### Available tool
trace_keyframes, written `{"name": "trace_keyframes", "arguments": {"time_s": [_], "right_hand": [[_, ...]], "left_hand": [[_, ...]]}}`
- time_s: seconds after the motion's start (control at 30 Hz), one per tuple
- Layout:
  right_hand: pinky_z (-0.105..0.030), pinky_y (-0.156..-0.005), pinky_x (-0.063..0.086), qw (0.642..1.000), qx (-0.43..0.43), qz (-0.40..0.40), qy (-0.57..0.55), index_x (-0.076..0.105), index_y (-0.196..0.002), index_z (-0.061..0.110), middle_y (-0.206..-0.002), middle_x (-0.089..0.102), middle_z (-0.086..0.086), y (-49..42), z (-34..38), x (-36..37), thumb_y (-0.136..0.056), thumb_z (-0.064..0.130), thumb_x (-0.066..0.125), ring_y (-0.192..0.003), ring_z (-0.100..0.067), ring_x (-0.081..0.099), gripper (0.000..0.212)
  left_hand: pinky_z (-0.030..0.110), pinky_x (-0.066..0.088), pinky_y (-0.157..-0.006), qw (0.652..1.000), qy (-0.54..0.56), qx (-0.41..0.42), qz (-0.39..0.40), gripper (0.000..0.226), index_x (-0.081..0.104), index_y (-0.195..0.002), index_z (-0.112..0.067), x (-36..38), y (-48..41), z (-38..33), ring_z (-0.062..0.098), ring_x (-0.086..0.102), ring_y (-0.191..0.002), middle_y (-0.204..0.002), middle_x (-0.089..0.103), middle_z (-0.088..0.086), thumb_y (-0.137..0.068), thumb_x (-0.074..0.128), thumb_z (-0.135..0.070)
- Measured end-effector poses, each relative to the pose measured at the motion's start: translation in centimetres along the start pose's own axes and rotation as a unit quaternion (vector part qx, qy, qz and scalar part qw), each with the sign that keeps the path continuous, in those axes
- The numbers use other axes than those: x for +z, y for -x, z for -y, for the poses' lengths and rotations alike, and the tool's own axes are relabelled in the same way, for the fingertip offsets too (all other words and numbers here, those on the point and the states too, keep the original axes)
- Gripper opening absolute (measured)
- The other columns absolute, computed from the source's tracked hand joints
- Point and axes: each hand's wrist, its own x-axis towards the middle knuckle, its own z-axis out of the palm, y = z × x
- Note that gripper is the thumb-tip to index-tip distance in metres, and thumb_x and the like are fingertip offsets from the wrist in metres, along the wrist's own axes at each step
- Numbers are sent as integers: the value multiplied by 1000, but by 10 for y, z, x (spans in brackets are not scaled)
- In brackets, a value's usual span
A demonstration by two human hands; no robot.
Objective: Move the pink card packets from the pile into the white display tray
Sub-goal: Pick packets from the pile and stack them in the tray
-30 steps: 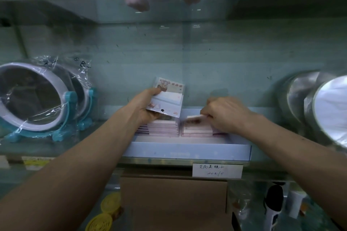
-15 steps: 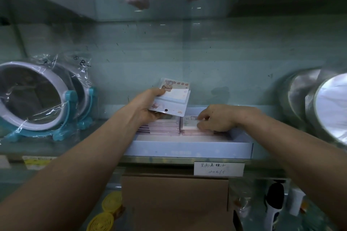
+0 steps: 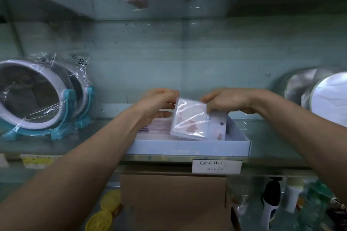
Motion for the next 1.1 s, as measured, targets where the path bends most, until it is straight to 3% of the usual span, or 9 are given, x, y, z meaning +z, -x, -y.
{"name": "trace_keyframes", "arguments": {"time_s": [0.1,0.17,0.27,0.37,0.47,0.6,0.77,0.93,1.1], "right_hand": [[-46,-101,45,994,38,21,97,61,-115,3,-125,58,-14,-2,3,10,-86,9,42,-116,-33,54,35],[-45,-100,45,985,44,24,168,59,-115,-2,-122,59,-15,-6,2,17,-89,11,38,-116,-35,53,36],[-30,-91,46,978,32,26,204,66,-106,11,-104,63,2,-4,1,20,-92,12,40,-102,-23,56,30],[-25,-90,45,975,23,24,219,65,-120,22,-120,61,5,0,1,20,-91,12,46,-109,-19,56,36],[-24,-91,42,973,7,10,228,62,-122,28,-125,57,6,2,1,21,-90,15,53,-111,-16,53,36],[-25,-89,44,978,-13,22,207,66,-116,30,-112,54,7,3,0,27,-86,14,57,-100,-13,51,35],[-30,-94,49,977,-22,44,208,69,-109,29,-103,62,13,11,-1,31,-87,17,58,-96,-11,58,28],[-30,-95,49,977,-26,86,191,67,-110,37,-105,63,16,19,3,31,-89,33,56,-100,-10,59,24],[-41,-96,51,971,1,141,193,65,-112,40,-114,65,9,16,6,25,-81,43,63,-107,-22,64,32]], "left_hand": [[24,48,-64,995,-97,32,-19,7,66,-86,-14,2,3,1,12,58,-67,-81,63,3,-89,61,-10],[23,49,-57,988,-147,35,-12,7,66,-85,-12,6,7,-1,13,58,-62,-80,64,5,-91,61,-11],[23,52,-55,973,-232,18,5,11,67,-87,-8,12,14,-4,14,58,-58,-76,64,6,-92,58,-12],[24,53,-58,936,-351,-11,30,17,70,-91,-1,13,22,-5,14,59,-59,-74,67,9,-92,55,-10],[24,54,-60,898,-432,-52,66,22,72,-94,2,15,28,-4,18,60,-65,-86,72,15,-89,52,-6],[27,57,-70,890,-439,-82,89,17,73,-96,-1,17,29,-2,19,63,-70,-92,72,15,-84,61,-5],[20,53,-62,870,-466,-96,133,16,74,-94,-9,22,30,-8,13,58,-63,-78,67,3,-81,71,-17],[14,45,-56,813,-540,-90,199,41,59,-125,-28,27,28,-12,3,55,-70,-94,55,-14,-86,65,-36],[20,50,-70,810,-541,-95,205,45,61,-125,-25,29,30,-13,11,61,-95,-115,61,-7,-84,66,-43]]}}
